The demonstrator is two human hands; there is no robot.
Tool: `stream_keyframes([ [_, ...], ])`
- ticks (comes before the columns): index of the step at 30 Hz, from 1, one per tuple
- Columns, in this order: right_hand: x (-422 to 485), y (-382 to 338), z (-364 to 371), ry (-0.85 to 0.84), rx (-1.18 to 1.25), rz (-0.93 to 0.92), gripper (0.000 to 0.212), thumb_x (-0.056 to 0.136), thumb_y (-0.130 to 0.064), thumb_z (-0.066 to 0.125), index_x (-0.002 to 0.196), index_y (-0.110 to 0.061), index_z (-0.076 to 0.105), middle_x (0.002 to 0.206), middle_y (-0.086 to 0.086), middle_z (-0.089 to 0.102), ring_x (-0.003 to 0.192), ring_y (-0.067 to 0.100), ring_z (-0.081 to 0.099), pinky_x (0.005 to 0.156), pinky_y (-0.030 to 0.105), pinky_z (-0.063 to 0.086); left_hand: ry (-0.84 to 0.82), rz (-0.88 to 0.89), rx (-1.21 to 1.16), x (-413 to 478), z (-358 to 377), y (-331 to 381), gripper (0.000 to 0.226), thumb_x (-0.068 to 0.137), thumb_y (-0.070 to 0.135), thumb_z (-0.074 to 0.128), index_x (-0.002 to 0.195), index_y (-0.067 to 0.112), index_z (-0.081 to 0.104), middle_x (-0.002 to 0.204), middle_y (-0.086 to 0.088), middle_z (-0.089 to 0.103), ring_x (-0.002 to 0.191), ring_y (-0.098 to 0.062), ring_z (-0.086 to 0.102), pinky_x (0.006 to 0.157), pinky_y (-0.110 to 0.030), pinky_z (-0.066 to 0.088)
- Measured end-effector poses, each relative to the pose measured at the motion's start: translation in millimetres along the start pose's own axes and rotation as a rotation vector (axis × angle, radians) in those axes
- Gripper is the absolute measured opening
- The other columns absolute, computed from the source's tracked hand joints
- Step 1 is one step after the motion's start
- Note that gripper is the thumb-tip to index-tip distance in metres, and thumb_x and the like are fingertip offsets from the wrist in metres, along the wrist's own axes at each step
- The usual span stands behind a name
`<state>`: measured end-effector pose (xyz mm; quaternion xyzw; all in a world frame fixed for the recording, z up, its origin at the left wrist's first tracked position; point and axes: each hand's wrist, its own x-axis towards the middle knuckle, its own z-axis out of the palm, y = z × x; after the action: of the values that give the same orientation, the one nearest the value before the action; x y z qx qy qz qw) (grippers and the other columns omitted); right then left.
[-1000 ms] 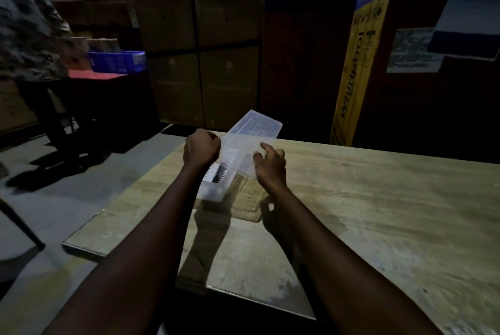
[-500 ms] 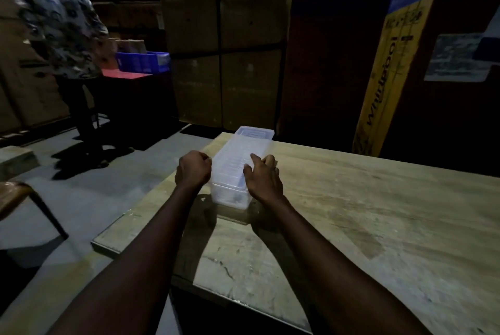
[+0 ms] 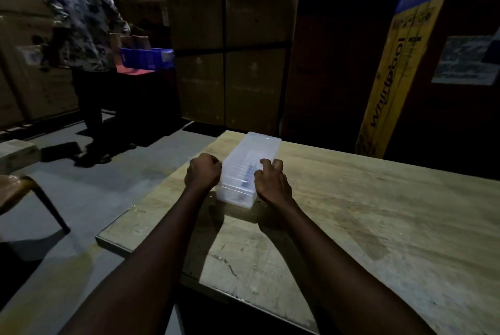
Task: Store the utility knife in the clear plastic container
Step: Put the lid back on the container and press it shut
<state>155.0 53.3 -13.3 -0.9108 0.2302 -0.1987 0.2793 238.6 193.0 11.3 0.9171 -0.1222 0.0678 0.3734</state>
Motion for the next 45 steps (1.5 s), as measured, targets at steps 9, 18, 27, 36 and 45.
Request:
stream_keyframes([
  [9, 19.5, -1.0, 0.3, -0.115, 0.121, 0.078, 0.027, 0.095, -0.033, 0.033, 0.12, -0.021, 0.033, 0.133, 0.009, 0.05, 0.107, 0.035, 0.055, 0.078, 0.039, 0.041, -0.151, -0.002, 0.13, 18.0, 12.5, 4.0, 0.037, 0.096, 0.009, 0.043, 0.128, 0.01, 0.062, 0.128, -0.019, 0.064, 0.111, -0.036, 0.062, 0.089, -0.041, 0.053],
  [18, 32.7, 2.4, 5.7, 0.171, 0.065, 0.076, 0.012, 0.09, -0.035, 0.047, 0.099, -0.028, 0.051, 0.137, 0.005, 0.033, 0.118, 0.032, 0.04, 0.087, 0.045, 0.045, -0.113, 0.136, 0.449, 22.2, 23.4, 35.5, 0.055, 0.091, 0.015, 0.049, 0.145, 0.02, 0.037, 0.145, -0.019, 0.041, 0.13, -0.043, 0.044, 0.101, -0.056, 0.04],
  [27, 110.0, 18.0, 5.9, -0.057, -0.062, 0.062, 0.056, 0.095, -0.04, 0.038, 0.148, -0.027, 0.028, 0.163, 0.003, 0.008, 0.147, 0.032, 0.006, 0.11, 0.059, 0.021, -0.347, 0.39, 0.558, 77.6, 61.3, 60.6, 0.064, 0.101, 0.046, 0.036, 0.154, 0.013, 0.023, 0.165, -0.011, 0.02, 0.151, -0.032, 0.02, 0.114, -0.058, 0.027],
  [36, 124.8, 36.2, 22.0, -0.148, -0.049, 0.096, 0.059, 0.093, -0.048, 0.028, 0.149, -0.031, 0.023, 0.163, -0.005, -0.002, 0.145, 0.031, 0.019, 0.11, 0.06, 0.022, -0.471, 0.343, 0.503, 89.0, 77.7, 48.2, 0.068, 0.102, 0.051, 0.021, 0.159, 0.017, 0.005, 0.169, -0.01, -0.004, 0.155, -0.031, 0.006, 0.12, -0.056, 0.017],
  [45, 125.7, 38.4, 24.0, -0.151, 0.214, 0.11, 0.057, 0.096, -0.044, 0.037, 0.15, -0.031, 0.023, 0.163, -0.009, -0.007, 0.143, 0.029, 0.026, 0.113, 0.049, 0.027, -0.397, 0.366, 0.528, 85.0, 78.3, 46.6, 0.068, 0.1, 0.057, 0.019, 0.158, 0.023, 0.012, 0.169, -0.008, 0.003, 0.154, -0.032, 0.011, 0.117, -0.063, 0.017],
])
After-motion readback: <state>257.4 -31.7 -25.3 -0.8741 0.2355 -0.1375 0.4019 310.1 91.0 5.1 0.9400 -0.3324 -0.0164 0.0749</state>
